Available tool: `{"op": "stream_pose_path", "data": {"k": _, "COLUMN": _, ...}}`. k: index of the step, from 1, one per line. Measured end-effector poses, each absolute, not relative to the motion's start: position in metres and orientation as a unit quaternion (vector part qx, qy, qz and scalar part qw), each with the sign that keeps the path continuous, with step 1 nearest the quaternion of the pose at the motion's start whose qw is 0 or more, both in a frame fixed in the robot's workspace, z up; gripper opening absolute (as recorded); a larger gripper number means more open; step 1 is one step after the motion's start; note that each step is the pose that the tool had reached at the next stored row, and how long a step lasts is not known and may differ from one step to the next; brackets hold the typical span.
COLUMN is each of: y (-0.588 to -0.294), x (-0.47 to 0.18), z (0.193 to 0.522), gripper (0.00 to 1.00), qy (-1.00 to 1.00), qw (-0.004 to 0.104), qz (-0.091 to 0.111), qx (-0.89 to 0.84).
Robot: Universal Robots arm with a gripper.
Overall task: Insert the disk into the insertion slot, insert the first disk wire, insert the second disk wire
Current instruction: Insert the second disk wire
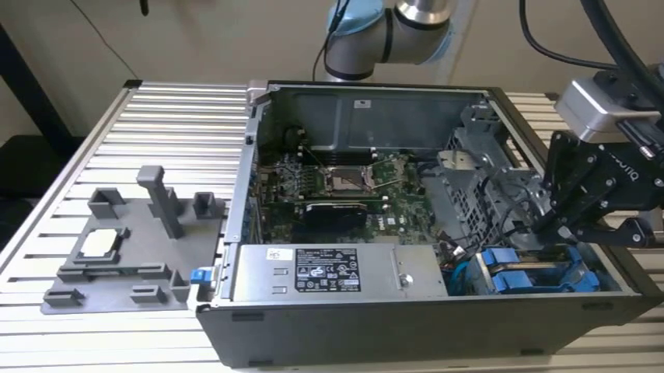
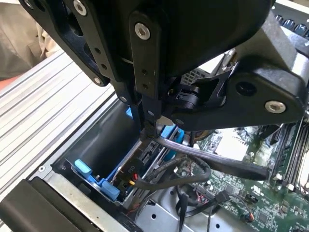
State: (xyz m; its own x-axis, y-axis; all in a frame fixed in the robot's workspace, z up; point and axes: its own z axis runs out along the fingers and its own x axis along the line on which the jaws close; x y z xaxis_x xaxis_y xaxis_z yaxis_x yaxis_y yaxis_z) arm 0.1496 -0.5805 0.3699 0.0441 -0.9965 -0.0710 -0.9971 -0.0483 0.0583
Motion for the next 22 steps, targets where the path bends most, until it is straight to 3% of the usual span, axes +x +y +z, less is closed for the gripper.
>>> {"op": "stream_pose_path", "data": {"k": 7, "y": -0.582, "x": 0.152, "z": 0.361, "gripper": 0.16, "qy": 0.690, "qw": 0.002, "qz": 0.049, "qx": -0.722}}
{"op": "stream_pose_path", "data": {"k": 14, "y": -0.582, "x": 0.152, "z": 0.356, "gripper": 0.16, "qy": 0.689, "qw": 0.012, "qz": 0.059, "qx": -0.722}}
{"op": "stream_pose_path", "data": {"k": 22, "y": -0.582, "x": 0.153, "z": 0.354, "gripper": 0.16, "qy": 0.689, "qw": 0.014, "qz": 0.060, "qx": -0.722}}
